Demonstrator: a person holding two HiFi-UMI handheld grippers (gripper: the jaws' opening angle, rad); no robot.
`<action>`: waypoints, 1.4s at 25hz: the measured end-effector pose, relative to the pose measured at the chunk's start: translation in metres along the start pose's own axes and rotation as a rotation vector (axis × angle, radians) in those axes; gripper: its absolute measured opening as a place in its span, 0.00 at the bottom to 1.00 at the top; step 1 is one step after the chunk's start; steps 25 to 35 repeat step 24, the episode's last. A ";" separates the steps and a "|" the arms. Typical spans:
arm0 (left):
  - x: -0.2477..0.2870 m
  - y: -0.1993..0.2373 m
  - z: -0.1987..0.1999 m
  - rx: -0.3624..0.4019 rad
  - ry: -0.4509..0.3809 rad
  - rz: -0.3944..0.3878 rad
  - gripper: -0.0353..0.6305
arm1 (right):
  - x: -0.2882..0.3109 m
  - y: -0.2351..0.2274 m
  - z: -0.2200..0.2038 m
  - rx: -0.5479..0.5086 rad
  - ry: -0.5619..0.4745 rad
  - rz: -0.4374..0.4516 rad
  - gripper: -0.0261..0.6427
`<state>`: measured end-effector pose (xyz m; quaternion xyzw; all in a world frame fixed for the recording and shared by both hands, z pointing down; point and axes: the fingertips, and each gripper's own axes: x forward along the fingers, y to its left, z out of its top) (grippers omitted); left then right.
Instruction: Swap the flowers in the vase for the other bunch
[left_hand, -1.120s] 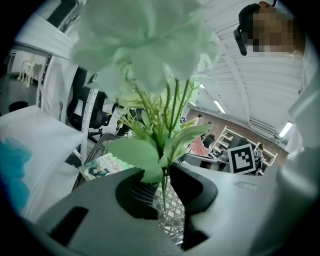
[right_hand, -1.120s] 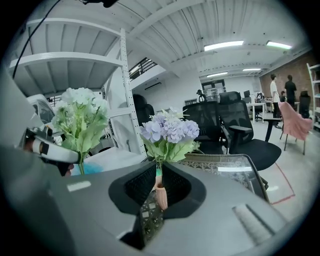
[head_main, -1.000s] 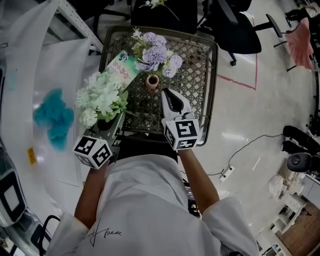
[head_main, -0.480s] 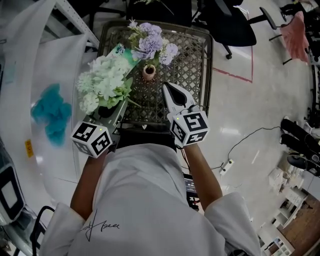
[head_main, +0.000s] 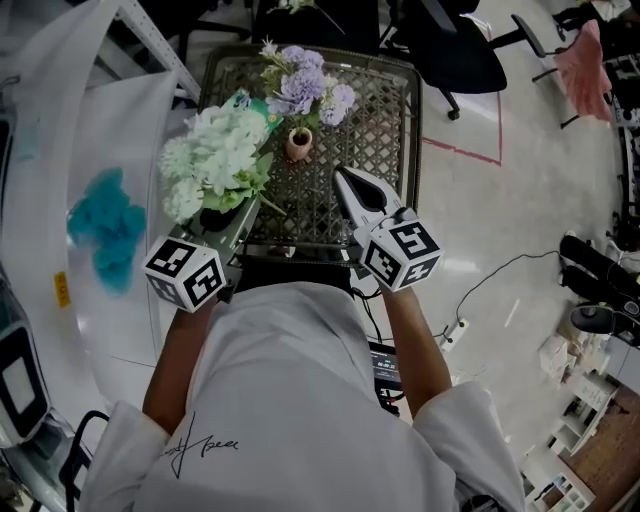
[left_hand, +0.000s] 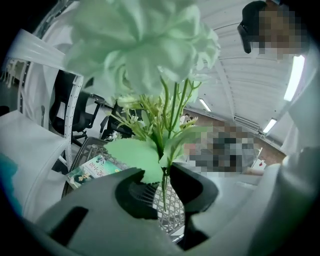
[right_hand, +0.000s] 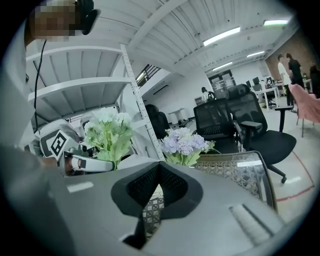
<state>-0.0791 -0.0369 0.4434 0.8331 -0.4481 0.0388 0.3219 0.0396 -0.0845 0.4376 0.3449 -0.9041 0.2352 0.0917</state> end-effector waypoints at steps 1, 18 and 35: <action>-0.001 -0.002 0.001 0.001 0.003 -0.006 0.16 | -0.002 0.002 0.002 0.001 -0.002 0.007 0.05; -0.006 -0.015 0.017 0.037 -0.072 -0.028 0.16 | -0.026 0.022 0.001 -0.076 0.013 0.048 0.05; -0.056 -0.054 0.026 0.038 -0.087 -0.029 0.16 | -0.081 0.072 0.012 -0.045 -0.007 0.025 0.05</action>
